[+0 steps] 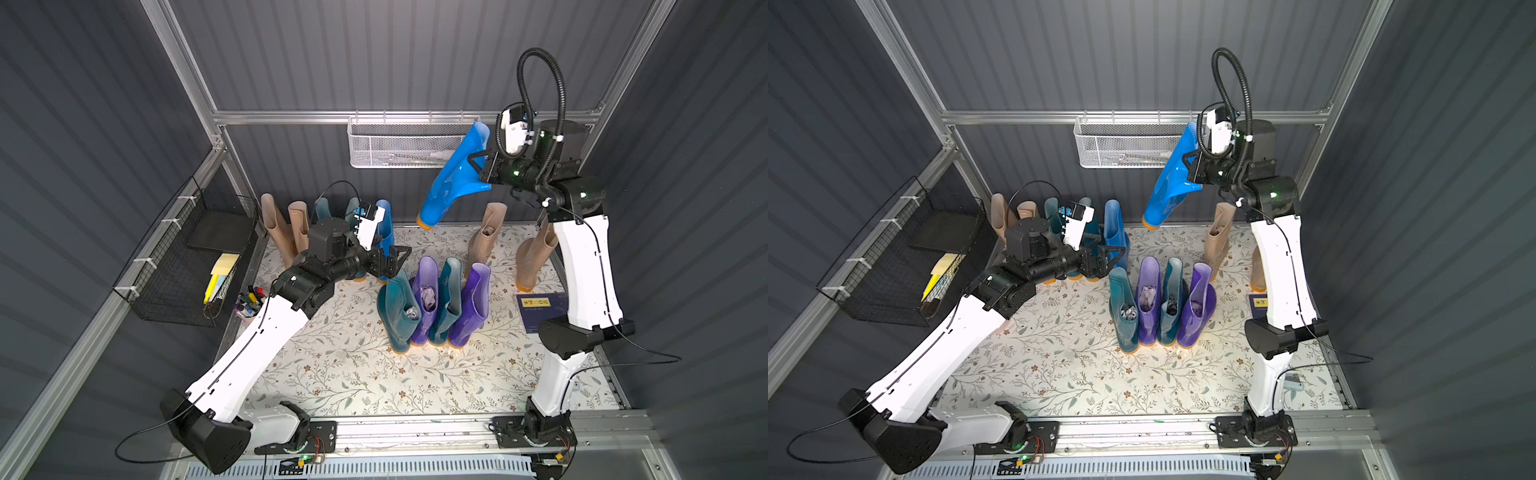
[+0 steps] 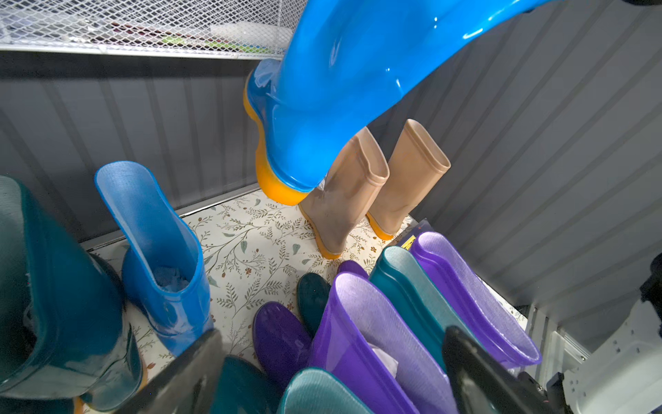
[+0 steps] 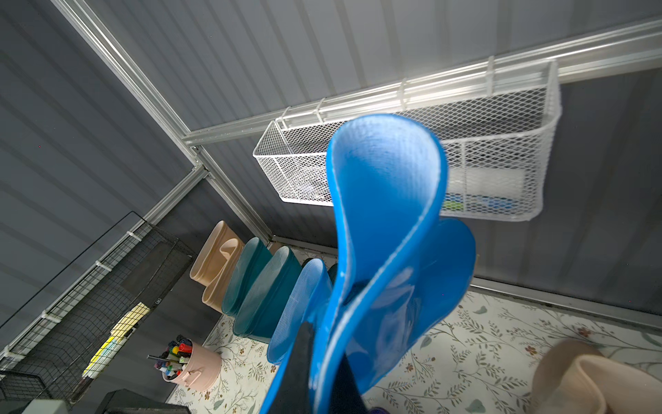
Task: Match and arrange rain boots in pairs
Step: Place the pair of rain boots at the center of the board.
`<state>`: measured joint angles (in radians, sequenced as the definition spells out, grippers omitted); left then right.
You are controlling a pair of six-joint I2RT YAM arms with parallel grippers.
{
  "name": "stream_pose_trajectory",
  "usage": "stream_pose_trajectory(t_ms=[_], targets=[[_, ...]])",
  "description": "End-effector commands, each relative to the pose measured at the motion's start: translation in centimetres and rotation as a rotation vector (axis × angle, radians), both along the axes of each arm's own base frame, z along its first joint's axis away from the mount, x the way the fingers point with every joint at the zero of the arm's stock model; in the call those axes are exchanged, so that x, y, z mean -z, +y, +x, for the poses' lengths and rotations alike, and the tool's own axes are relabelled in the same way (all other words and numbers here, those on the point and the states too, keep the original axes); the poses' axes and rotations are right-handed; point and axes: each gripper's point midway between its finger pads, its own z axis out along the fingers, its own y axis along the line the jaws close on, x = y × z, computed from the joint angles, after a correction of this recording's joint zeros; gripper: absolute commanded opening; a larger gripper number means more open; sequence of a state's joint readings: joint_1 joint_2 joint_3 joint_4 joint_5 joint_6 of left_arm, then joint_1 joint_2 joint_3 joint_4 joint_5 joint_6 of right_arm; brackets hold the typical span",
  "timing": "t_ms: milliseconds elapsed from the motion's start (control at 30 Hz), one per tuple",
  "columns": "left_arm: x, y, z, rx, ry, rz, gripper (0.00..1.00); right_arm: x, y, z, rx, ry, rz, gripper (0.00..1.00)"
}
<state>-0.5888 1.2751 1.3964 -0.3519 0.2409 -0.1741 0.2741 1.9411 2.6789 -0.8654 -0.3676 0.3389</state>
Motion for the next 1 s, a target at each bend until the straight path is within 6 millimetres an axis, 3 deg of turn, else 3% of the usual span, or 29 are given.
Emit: stream_pose_trajectory(t_ms=[0, 300, 667, 967], targets=[[0.6, 0.7, -0.5, -0.014, -0.003, 0.037, 0.97, -5.6, 0.6, -0.9, -0.032, -0.201, 0.067, 0.0], [0.7, 1.7, -1.0, -0.045, -0.008, 0.045, 0.97, -1.1, 2.4, 2.8, -0.055, -0.094, 0.064, 0.0], [1.2, 1.7, -0.7, -0.052, -0.004, 0.066, 0.97, 4.4, 2.9, 5.8, -0.029, 0.018, 0.011, 0.0], [1.9, 1.4, -0.2, -0.053, 0.007, 0.075, 0.97, 11.5, 5.6, 8.1, -0.068, 0.15, -0.056, 0.0]])
